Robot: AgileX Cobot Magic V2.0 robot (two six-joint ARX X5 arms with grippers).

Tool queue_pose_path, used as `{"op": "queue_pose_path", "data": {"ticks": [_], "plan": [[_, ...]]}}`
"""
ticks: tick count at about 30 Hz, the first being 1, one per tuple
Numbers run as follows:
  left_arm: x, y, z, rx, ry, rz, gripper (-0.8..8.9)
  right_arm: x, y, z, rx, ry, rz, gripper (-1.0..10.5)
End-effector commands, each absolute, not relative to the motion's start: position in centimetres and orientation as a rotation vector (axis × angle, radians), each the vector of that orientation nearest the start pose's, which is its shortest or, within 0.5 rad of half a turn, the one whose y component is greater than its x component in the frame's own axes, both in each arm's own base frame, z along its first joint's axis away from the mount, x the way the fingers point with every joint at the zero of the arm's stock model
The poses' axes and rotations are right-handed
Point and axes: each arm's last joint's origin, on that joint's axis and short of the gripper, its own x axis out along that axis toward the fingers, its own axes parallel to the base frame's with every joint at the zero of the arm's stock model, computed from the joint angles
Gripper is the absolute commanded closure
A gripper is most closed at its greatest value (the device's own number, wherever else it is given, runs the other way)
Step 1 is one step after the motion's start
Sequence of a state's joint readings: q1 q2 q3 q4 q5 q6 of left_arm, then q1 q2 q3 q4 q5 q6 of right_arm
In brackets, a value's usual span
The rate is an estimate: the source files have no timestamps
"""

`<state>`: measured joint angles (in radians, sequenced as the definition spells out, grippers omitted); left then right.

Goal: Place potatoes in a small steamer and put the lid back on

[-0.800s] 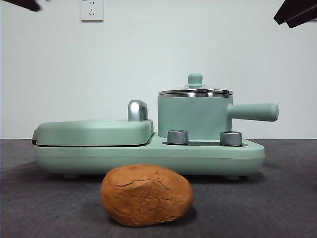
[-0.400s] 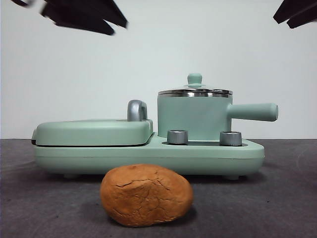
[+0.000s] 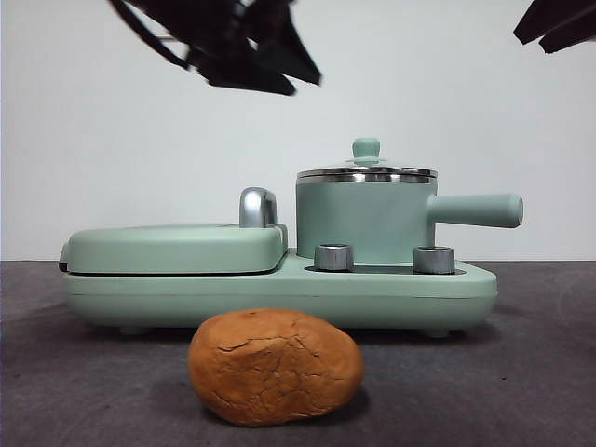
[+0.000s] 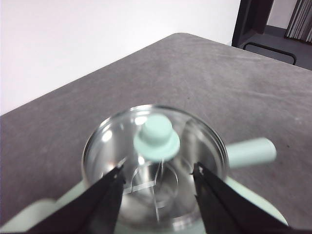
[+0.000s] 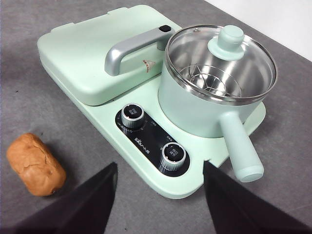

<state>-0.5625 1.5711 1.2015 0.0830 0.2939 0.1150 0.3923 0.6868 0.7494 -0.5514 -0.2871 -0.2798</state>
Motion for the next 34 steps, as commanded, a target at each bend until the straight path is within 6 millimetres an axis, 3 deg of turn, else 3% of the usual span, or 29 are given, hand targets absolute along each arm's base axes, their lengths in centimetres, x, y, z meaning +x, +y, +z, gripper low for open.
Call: {"op": "queue_pose_path", "data": {"ticks": [1,7,16,27,34], "plan": [[32.0,-21.9,31.1,0.147,0.220,-0.884,4.93,12.7,6.2,30.7,-0.277,0.387,0.731,6.7],[34.7,-24.5,30.7,0.152,0.211,-0.902,4.98,12.7,6.2,30.7,-0.278,0.388,0.732,6.7],[36.6,-27.1,28.6,0.198,0.201,-0.930,5.02,12.7,6.2,30.7,-0.278,0.388,0.731,6.7],[37.7,-27.9,25.7,0.211,0.243,-0.926,5.17,12.7,6.2,30.7,-0.278,0.388,0.731,6.7],[37.8,-28.1,25.2,0.213,0.250,-0.924,5.53,12.7,6.2,30.7,-0.278,0.389,0.731,6.7]]}}
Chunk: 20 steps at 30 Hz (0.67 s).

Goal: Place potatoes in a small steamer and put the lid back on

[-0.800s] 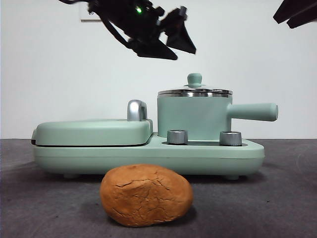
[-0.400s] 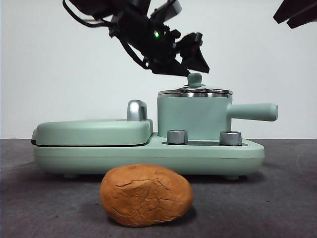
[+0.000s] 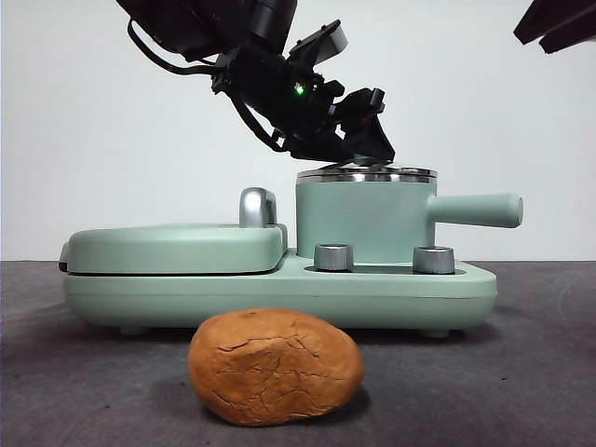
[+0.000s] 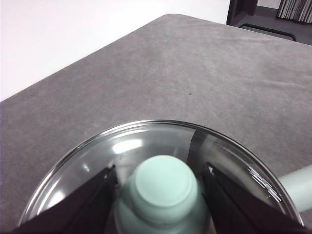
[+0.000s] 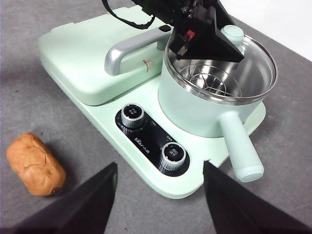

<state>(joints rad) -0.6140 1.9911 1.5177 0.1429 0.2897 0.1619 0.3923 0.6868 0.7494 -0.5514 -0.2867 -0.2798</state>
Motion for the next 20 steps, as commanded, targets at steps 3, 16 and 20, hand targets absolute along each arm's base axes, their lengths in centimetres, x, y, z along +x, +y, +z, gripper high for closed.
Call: {"op": "queue_pose_path", "data": {"ticks": [3,16,20], "plan": [[37.8,-28.1,25.3,0.214,0.246,-0.921,6.22,12.7,6.2,30.7,-0.277,0.389,0.731,6.7],[37.8,-28.0,25.5,0.214,0.241,-0.915,8.07,12.7,6.2,30.7,-0.277,0.389,0.731,6.7],[37.5,-27.8,26.6,0.213,0.216,-0.896,8.07,12.7,6.2,30.7,-0.277,0.390,0.731,6.7]]}}
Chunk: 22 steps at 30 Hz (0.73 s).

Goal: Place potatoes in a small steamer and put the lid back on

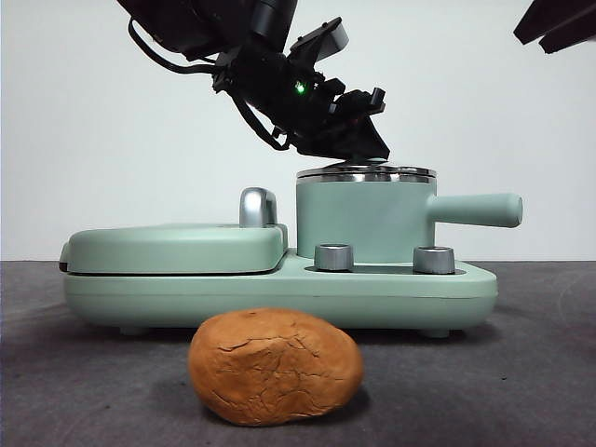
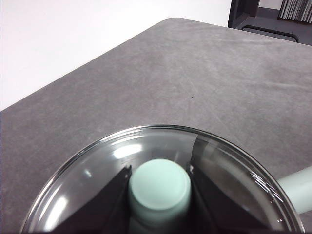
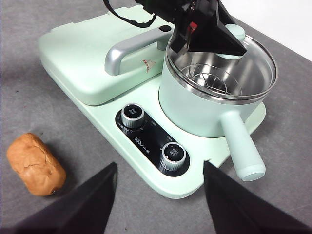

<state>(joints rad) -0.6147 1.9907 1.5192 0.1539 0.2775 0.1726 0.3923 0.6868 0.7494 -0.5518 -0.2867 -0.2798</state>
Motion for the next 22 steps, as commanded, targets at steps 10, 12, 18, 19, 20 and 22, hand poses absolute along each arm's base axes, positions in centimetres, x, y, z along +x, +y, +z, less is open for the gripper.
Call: {"op": "queue_pose_path", "data": {"ticks": [10,12,18,19,20,22], "plan": [[36.5,-26.5,30.4,0.223,0.124,-0.879,8.07,12.7,6.2,30.7,-0.256,0.397,0.727,6.7],[36.2,-26.2,31.3,0.219,0.104,-0.876,8.07,12.7,6.2,30.7,-0.256,0.397,0.727,6.7],[34.9,-25.2,33.7,0.210,0.086,-0.873,8.07,12.7,6.2,30.7,-0.256,0.397,0.727,6.7],[34.6,-24.9,34.2,0.211,0.096,-0.874,8.07,12.7,6.2,30.7,-0.256,0.397,0.727,6.7],[34.2,-24.7,34.5,0.212,0.113,-0.875,8.07,12.7,6.2,30.7,-0.256,0.397,0.727,6.7],[33.4,-24.1,35.2,0.219,0.154,-0.877,8.07,12.7,6.2,30.7,-0.256,0.397,0.727,6.7]]}}
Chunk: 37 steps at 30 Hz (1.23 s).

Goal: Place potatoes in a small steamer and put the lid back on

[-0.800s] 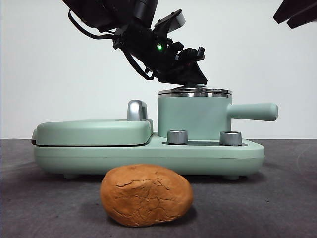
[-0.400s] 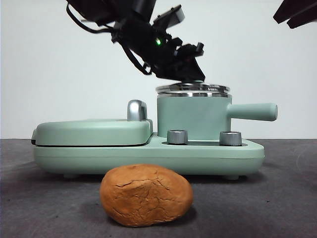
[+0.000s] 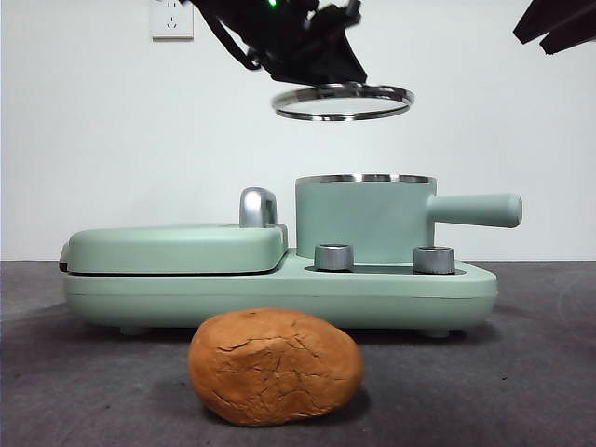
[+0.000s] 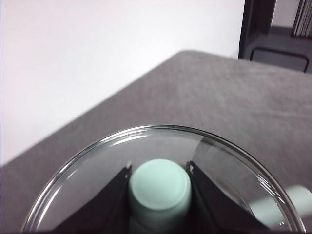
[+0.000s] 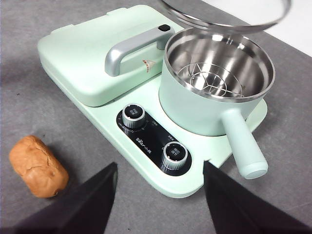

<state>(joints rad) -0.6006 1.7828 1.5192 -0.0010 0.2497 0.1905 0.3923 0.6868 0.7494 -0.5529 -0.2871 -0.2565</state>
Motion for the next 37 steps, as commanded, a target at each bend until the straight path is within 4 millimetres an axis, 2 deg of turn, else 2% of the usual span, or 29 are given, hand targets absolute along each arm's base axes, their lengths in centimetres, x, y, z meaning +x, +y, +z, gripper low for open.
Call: {"op": "queue_pose_path", "data": {"ticks": [1,5,11,20,26,32,37], "plan": [[33.0,-23.9,35.4,0.221,0.180,-0.878,8.05,12.7,6.2,30.7,-0.256,0.397,0.727,6.7],[31.6,-22.4,36.3,0.214,0.286,-0.868,8.04,12.7,6.2,30.7,-0.256,0.398,0.727,6.7],[29.3,-20.7,36.6,0.266,0.426,-0.875,8.00,12.7,6.2,30.7,-0.256,0.399,0.727,6.7],[25.0,-17.6,37.4,0.264,0.397,-0.845,8.00,12.7,6.2,30.6,-0.256,0.404,0.728,6.7],[22.3,-14.8,36.9,0.241,0.400,-0.776,8.00,12.7,6.2,30.6,-0.256,0.405,0.728,6.7],[20.7,-13.1,36.4,0.212,0.414,-0.743,8.00,12.8,6.3,30.5,-0.257,0.418,0.731,6.7],[20.4,-12.9,36.5,0.214,0.421,-0.742,8.00,13.4,7.3,29.6,-0.271,0.484,0.804,6.7]]}}
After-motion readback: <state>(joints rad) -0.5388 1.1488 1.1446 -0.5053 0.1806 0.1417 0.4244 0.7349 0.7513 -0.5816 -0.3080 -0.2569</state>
